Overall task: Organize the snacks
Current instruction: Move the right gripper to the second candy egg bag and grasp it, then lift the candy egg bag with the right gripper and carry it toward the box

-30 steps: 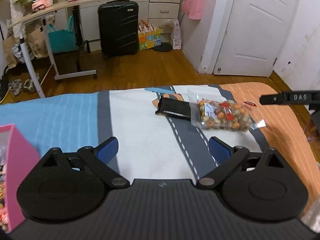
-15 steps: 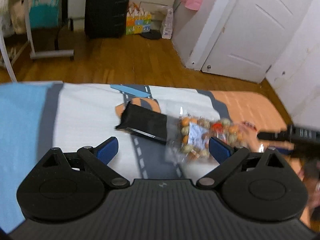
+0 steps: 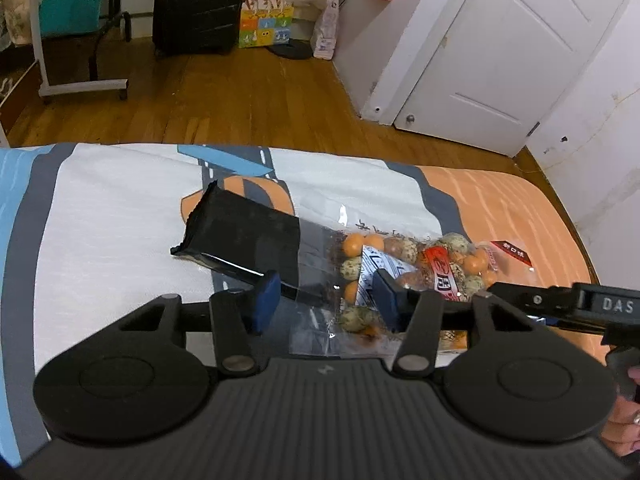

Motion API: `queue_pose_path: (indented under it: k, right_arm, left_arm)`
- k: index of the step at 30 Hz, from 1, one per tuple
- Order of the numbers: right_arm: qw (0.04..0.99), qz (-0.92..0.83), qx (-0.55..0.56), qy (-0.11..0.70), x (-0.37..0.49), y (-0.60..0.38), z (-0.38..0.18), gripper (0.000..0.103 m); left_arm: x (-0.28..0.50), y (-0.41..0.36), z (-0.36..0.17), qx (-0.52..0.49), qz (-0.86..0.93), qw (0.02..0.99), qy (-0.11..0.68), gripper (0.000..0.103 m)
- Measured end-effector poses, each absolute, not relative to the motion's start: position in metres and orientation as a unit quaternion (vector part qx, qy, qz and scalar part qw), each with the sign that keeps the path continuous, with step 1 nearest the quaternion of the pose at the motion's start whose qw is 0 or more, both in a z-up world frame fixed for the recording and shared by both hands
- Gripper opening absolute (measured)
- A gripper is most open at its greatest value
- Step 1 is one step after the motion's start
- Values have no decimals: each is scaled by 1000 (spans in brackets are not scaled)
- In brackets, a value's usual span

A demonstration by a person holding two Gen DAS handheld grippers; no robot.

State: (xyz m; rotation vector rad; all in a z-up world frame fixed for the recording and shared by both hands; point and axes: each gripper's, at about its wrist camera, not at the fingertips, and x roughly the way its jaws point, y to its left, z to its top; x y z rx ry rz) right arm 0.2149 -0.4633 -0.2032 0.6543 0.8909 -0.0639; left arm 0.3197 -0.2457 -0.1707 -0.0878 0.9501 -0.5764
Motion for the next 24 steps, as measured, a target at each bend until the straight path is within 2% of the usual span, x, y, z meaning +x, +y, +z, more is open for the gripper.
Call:
queue_pose_path:
  k: [3, 6, 7, 9, 15, 16, 19, 22, 24]
  right_arm:
    - [854, -28, 300, 425, 215, -461, -203, 67]
    - [848, -18, 317, 425, 214, -463, -203, 54]
    - [842, -10, 331, 425, 213, -465, -204, 44]
    - [830, -3, 354, 431, 213, -468, -207, 43]
    - [837, -2, 331, 435, 215, -462, -204, 42]
    - [839, -2, 326, 435, 215, -460, -203, 42]
    - [837, 2, 324, 440, 216, -458, -201, 42]
    - [844, -2, 299, 446, 219, -452, -197, 43]
    - [844, -2, 294, 448, 221, -451, -196, 46]
  left_arm:
    - [316, -249, -171, -25, -275, 851, 447, 48]
    - [311, -254, -172, -23, -284, 848, 447, 40]
    - [309, -255, -172, -19, -287, 850, 442, 36]
    - [304, -258, -173, -28, -304, 844, 441, 33]
    - [300, -264, -171, -21, -293, 847, 443, 32]
    - [300, -263, -171, -26, -291, 845, 447, 35]
    - [309, -256, -175, -89, -318, 818, 470, 75]
    - [304, -266, -176, -55, -296, 831, 467, 63]
    - [293, -274, -174, -21, -291, 844, 451, 62]
